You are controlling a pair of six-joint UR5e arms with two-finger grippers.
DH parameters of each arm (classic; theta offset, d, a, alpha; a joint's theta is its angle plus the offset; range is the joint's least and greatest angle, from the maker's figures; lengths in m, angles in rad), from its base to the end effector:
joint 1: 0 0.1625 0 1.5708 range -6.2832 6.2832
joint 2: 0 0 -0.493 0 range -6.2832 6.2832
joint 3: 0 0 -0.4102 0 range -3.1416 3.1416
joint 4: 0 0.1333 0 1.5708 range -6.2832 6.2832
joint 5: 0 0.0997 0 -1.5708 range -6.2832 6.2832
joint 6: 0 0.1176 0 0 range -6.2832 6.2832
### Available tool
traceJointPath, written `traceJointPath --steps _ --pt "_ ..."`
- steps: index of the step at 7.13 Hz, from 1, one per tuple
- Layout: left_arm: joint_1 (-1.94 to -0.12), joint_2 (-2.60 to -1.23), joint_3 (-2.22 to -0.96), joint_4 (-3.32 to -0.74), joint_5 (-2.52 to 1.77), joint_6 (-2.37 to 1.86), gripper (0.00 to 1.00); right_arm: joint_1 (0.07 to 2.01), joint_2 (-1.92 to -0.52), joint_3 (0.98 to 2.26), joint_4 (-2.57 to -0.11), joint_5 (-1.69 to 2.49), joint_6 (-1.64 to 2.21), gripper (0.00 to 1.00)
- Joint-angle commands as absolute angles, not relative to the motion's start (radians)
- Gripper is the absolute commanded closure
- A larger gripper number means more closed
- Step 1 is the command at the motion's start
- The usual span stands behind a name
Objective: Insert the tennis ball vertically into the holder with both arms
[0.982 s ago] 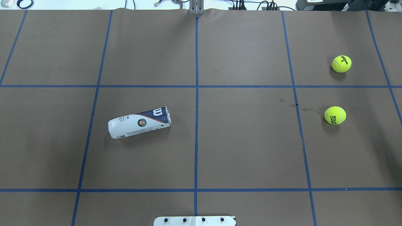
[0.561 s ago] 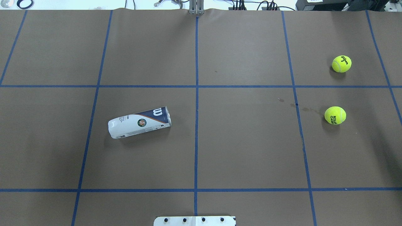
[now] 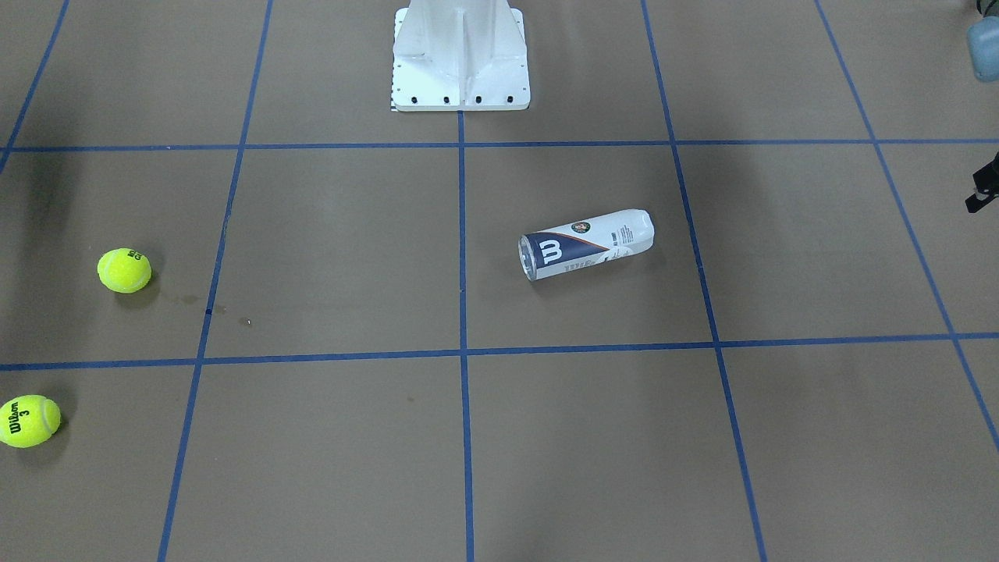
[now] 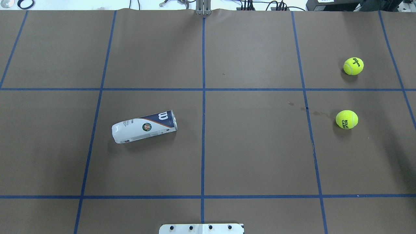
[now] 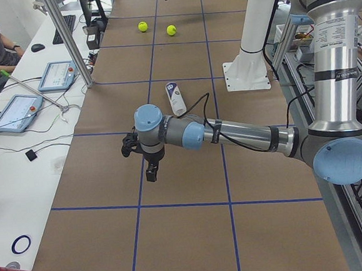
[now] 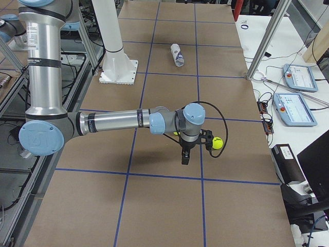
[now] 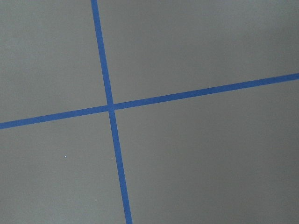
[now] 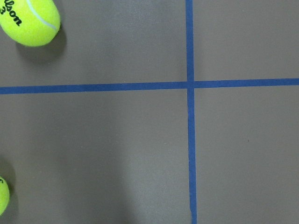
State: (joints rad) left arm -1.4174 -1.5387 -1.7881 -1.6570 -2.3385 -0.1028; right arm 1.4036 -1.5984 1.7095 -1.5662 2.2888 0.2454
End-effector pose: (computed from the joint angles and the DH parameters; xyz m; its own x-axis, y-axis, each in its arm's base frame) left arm 0.0263 -0.5080 0.6345 0.6941 0.1947 -0.6930 -0.0764 0.9772 0.1980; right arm -0.0286 -0.5056 0.6863 0.7483 0.0437 0.6619 -0.0170 0.9988 -0.0468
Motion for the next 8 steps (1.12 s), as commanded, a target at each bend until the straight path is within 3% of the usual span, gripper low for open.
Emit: traceJointPath --steps 1,4,8 --pt "-1.417 -1.537 -1.801 -1.666 -2.378 -0.104 0.00 1.404 -1.598 1.709 -1.566 2.289 0.247 0.01" --pt "-1.405 -1.546 -1.818 -1.672 -2.378 -0.106 0.00 1.404 -1.598 1.710 -1.566 2.313 0.249 0.01" --pt "-1.364 -1.539 -1.816 -1.889 -2.378 -0.146 0.00 1.404 -1.598 1.712 -1.566 2.315 0.249 0.01"
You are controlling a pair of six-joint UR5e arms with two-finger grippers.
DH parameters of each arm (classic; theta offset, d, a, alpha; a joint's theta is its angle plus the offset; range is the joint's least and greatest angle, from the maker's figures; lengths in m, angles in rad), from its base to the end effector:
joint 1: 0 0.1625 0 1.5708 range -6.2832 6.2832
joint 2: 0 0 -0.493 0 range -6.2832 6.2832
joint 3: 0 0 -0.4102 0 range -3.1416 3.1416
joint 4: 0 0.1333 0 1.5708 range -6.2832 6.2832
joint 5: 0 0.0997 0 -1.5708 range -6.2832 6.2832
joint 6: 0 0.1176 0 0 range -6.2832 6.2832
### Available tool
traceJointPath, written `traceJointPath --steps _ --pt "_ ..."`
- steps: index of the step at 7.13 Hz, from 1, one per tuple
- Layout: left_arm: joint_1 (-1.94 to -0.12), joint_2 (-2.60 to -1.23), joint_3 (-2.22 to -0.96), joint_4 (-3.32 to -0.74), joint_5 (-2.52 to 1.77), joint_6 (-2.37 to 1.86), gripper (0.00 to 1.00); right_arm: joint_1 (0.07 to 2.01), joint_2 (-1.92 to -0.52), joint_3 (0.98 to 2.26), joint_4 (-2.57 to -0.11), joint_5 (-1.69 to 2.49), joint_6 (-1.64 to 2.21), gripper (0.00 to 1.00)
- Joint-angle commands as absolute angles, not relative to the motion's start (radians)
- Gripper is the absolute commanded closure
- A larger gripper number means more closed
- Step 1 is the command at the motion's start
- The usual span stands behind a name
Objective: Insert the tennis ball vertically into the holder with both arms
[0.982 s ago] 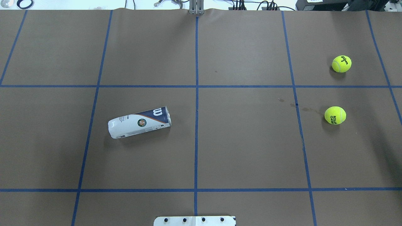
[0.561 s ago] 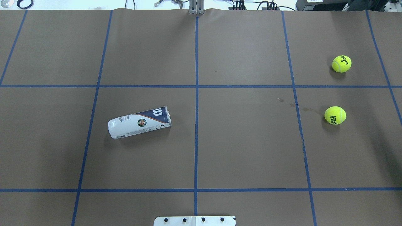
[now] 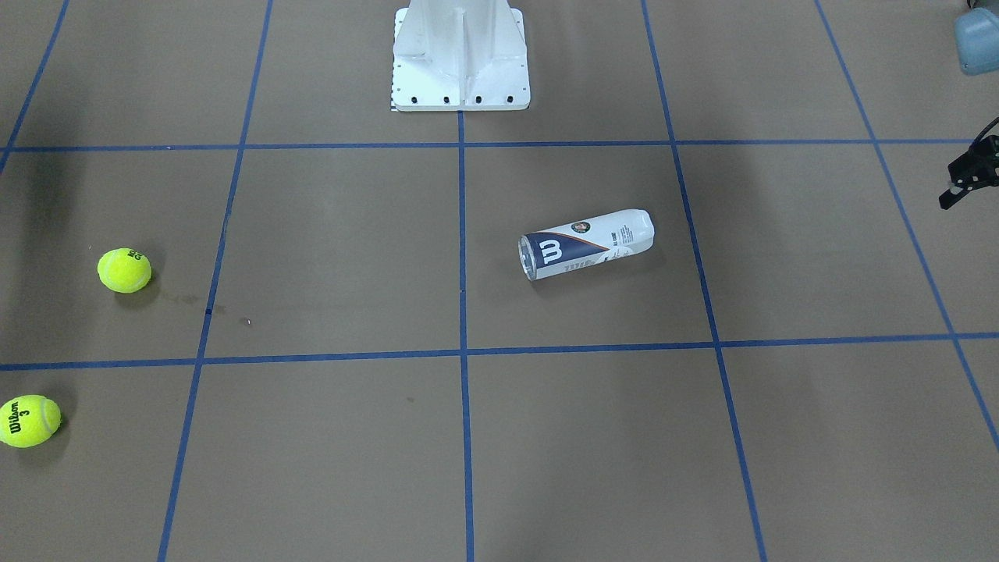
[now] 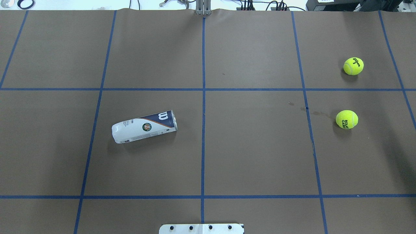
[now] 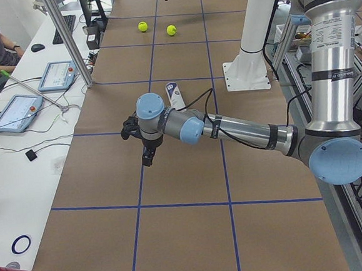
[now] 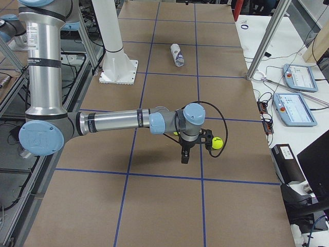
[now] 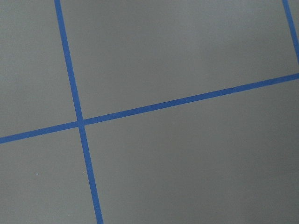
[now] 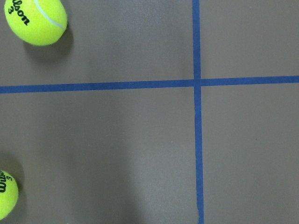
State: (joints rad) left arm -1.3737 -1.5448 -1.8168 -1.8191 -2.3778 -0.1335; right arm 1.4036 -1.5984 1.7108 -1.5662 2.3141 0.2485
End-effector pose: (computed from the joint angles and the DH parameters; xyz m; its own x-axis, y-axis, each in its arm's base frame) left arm 0.0531 -0.5127 0.5934 0.6322 0.3346 -0.6988 -0.0914 0.9278 0.3616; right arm -0.0308 -0.5051 0.6837 0.7316 0.0466 0.6802 -0.0151 0.9985 -0.0522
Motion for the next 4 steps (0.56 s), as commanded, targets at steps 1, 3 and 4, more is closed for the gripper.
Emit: traceJointPath --steps 1,3,4 --pt "-1.338 -1.543 -1.818 -1.934 -2.378 -0.167 0.00 1.402 -1.598 1.710 -1.566 2.315 0.250 0.01" --pt "-1.141 -1.641 -1.815 -1.965 -2.356 -0.221 0.00 1.404 -1.601 1.710 -1.566 2.373 0.250 0.01" --pt "-1.099 -1.731 -1.815 -1.965 -2.326 -0.218 0.00 1.404 -1.601 1.710 -1.566 2.373 0.250 0.01"
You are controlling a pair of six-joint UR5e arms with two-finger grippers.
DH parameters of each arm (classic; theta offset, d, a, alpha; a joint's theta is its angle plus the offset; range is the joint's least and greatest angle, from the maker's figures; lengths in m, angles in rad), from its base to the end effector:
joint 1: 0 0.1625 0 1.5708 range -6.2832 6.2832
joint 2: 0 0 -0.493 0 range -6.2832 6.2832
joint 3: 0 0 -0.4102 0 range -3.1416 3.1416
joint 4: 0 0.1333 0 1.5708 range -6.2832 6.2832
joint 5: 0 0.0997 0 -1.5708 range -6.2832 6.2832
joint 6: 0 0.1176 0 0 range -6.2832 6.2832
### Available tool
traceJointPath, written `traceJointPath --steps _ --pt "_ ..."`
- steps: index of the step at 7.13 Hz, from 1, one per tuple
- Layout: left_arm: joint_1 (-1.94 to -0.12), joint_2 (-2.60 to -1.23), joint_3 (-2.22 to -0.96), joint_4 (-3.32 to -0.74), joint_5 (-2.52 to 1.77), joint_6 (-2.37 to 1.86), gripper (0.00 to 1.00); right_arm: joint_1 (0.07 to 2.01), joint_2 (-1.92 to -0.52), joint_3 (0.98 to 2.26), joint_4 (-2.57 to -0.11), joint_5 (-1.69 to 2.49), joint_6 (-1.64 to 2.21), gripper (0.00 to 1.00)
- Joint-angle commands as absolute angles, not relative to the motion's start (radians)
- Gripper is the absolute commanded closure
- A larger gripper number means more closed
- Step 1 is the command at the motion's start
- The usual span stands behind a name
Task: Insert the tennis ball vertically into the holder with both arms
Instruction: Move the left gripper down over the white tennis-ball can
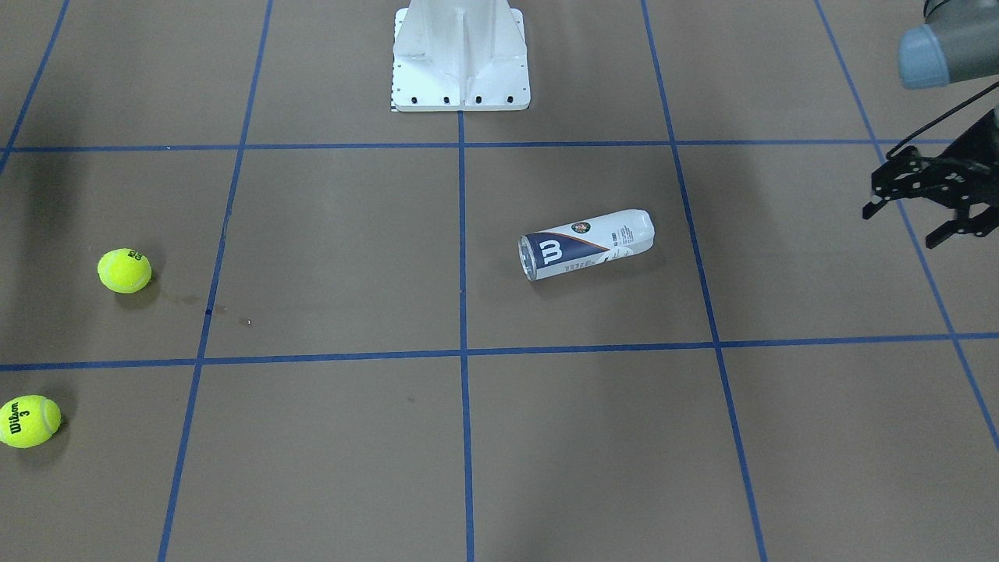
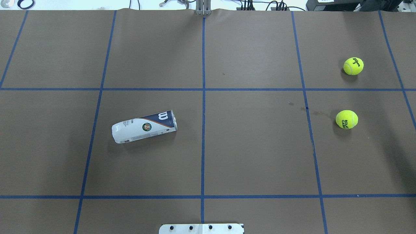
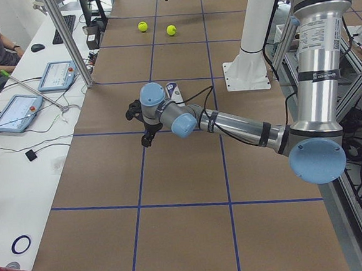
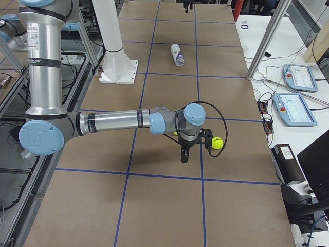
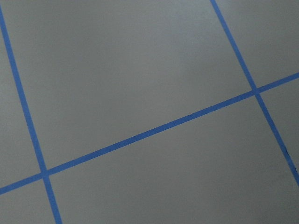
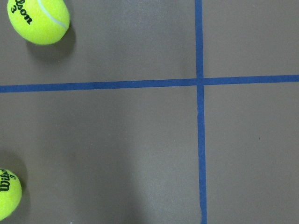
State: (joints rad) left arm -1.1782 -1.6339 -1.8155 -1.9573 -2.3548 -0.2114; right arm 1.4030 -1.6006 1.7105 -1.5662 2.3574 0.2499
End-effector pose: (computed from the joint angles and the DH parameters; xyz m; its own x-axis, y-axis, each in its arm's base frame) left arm 0.1647 -0.5291 0.5304 0.5323 0.5240 -0.6648 -0.1865 0.8387 0.5117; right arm -0.0344 -0.5029 0.6814 0.7027 0.0507 0.7097 -0.0081 0.9980 -0.0632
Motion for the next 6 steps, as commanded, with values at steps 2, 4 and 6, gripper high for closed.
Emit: traceJointPath --steps 2,4,6 --pt "-0.946 -1.854 -1.799 -1.960 -2.313 -0.148 0.01 1.402 -1.600 1.710 -1.566 2.373 0.250 0.01" --pt "-0.910 -1.923 -1.799 -1.960 -2.284 -0.118 0.00 1.402 -1.600 1.710 -1.566 2.376 0.252 0.01" --pt "-0.812 -1.965 -1.810 -1.962 -2.112 -0.121 0.00 1.401 -1.600 1.709 -1.568 2.387 0.252 0.01"
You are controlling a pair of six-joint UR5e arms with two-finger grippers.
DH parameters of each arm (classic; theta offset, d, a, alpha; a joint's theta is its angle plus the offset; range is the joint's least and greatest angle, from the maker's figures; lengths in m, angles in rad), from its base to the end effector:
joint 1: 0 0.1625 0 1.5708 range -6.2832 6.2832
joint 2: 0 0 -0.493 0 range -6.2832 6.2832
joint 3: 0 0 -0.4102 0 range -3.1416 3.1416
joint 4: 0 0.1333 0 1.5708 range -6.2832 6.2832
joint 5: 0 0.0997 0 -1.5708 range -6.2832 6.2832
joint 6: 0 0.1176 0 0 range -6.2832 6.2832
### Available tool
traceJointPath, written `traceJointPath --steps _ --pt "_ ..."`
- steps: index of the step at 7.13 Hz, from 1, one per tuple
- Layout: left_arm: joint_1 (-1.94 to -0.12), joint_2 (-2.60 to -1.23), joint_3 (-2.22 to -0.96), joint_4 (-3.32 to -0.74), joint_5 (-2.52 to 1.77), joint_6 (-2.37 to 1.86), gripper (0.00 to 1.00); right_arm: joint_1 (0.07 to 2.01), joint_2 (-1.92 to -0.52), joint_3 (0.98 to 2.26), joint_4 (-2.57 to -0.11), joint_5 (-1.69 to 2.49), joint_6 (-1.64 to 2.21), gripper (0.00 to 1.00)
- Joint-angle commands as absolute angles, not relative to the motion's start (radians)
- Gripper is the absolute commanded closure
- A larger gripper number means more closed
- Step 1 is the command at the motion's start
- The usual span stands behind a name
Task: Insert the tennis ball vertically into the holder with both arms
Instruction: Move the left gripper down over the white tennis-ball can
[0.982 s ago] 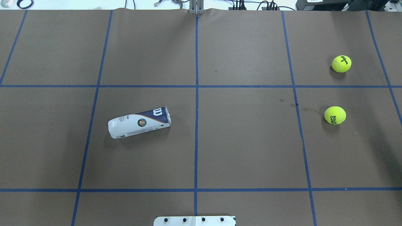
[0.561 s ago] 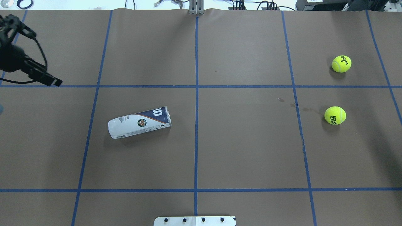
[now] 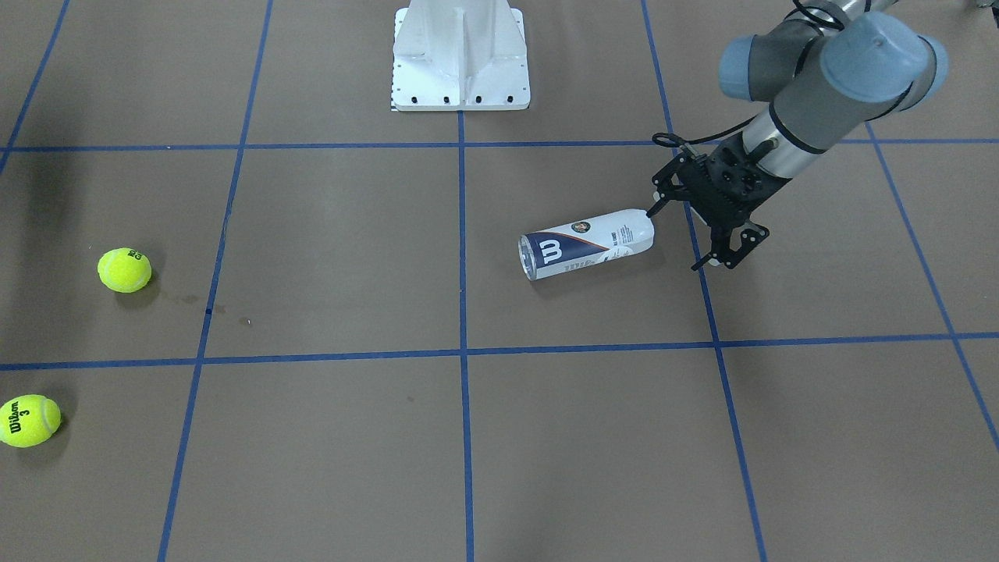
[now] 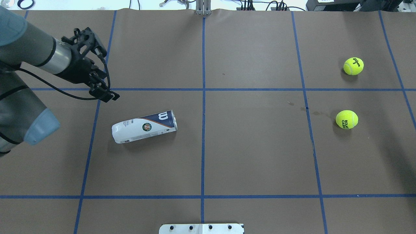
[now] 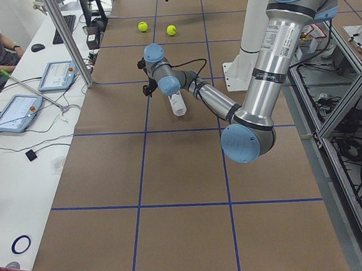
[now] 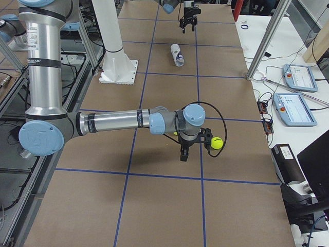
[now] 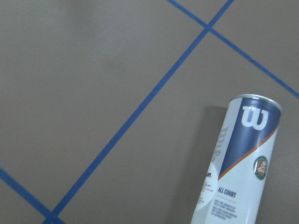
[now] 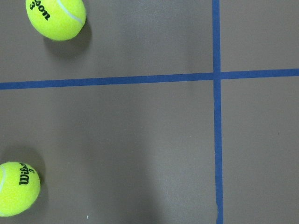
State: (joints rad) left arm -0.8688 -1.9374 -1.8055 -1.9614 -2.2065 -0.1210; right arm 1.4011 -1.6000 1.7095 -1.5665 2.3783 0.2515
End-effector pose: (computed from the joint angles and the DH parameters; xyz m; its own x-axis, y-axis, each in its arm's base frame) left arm 0.3704 -0.5363 0.3590 0.3340 0.8421 -0.4235 -0.3153 0.5232 0.7917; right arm -0.0371 -0.5026 0.6799 0.6883 0.0523 0.7236 -0.0036 0.9976 -0.0687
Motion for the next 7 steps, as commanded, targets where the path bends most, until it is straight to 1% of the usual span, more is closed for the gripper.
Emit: traceJointPath --steps 1,4,5,7 --pt "-0.796 -1.977 -1.812 -1.957 -2.103 -0.123 0.00 1.399 -1.598 1.707 -1.566 2.393 0.252 0.01" --pt "-0.684 -2.072 -1.795 -1.863 -2.059 -0.121 0.00 1.396 -1.597 1.706 -1.566 2.393 0.256 0.01" --pt "-0.657 -2.082 -1.784 -1.862 -2.059 -0.121 0.00 1.396 -1.597 1.706 -1.566 2.393 0.256 0.01" --pt "-0.631 -2.132 -1.715 -1.861 -2.056 -0.111 0.00 1.394 -1.597 1.709 -1.566 2.393 0.256 0.01"
